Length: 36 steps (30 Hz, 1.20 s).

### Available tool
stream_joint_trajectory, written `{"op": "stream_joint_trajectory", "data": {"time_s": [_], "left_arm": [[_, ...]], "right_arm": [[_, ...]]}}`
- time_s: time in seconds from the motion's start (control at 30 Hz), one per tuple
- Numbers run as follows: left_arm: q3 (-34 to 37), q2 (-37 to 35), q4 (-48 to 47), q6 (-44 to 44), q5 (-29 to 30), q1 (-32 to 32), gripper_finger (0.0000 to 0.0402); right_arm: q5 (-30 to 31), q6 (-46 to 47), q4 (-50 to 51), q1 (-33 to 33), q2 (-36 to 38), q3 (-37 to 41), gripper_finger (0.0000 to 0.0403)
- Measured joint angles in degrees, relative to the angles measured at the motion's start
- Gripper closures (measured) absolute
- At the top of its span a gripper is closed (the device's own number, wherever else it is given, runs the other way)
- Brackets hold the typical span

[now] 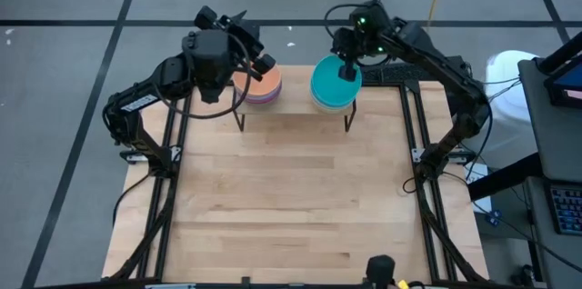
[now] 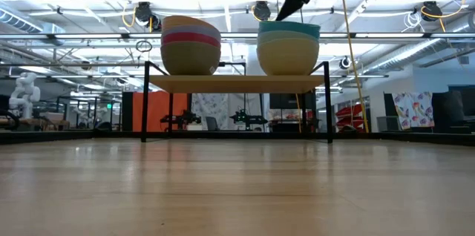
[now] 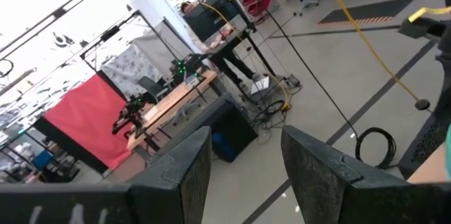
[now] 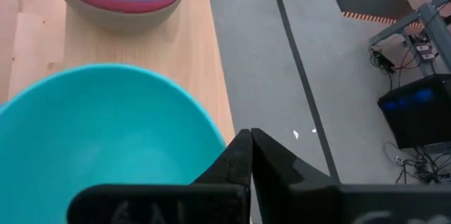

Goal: Place and stack bowls onto a shelf
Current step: Stack the light blue bowl on top of the blue bowl on the shelf, then adjust the stacked bowls on the shelf

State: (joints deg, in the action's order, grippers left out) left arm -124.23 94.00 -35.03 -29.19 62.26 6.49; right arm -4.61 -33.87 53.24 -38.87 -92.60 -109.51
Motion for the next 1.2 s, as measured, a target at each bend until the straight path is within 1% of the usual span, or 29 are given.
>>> {"op": "stream_joint_trajectory", "data": {"time_s": [0.3,0.47,0.57,0.67,0.77,0.9,1.03,1.2], "left_arm": [[0.01,0.0,0.0,0.04,0.0,0.69,0.0224],[0.0,0.0,0.0,0.17,0.0,0.66,0.0224],[-0.01,0.0,-0.25,0.03,0.02,0.78,0.0224],[-0.02,-0.07,-5.07,1.58,0.02,1.45,0.0224],[-0.02,-0.03,-13.1,6.82,-0.02,2.92,0.0224],[-0.02,0.38,-19.32,17.6,-2.03,4.62,0.0224],[0.06,0.58,-29.75,26.83,-6.56,6.05,0.0224],[1.39,1.04,-42.63,37.79,-6.78,6.78,0.0224]], "right_arm": [[-0.13,-0.06,-5.33,-0.07,0.0,6.07,0.0403],[-0.03,-0.96,-5.75,-0.15,0.0,6.92,0.0403],[0.07,-1.16,-7.56,-0.15,1.23,6.94,0.0403],[0.12,-1.55,-9.23,-0.07,4.1,6.92,0.0403],[0.12,-1.45,-9.34,0.0,7.75,6.92,0.0403],[-0.01,1.28,-8.92,0.02,12.23,6.88,0.0403],[0.03,3.01,-2.65,0.02,15.18,6.85,0.0403],[0.13,4.69,5.69,0.0,17.65,6.87,0.0403]]}}
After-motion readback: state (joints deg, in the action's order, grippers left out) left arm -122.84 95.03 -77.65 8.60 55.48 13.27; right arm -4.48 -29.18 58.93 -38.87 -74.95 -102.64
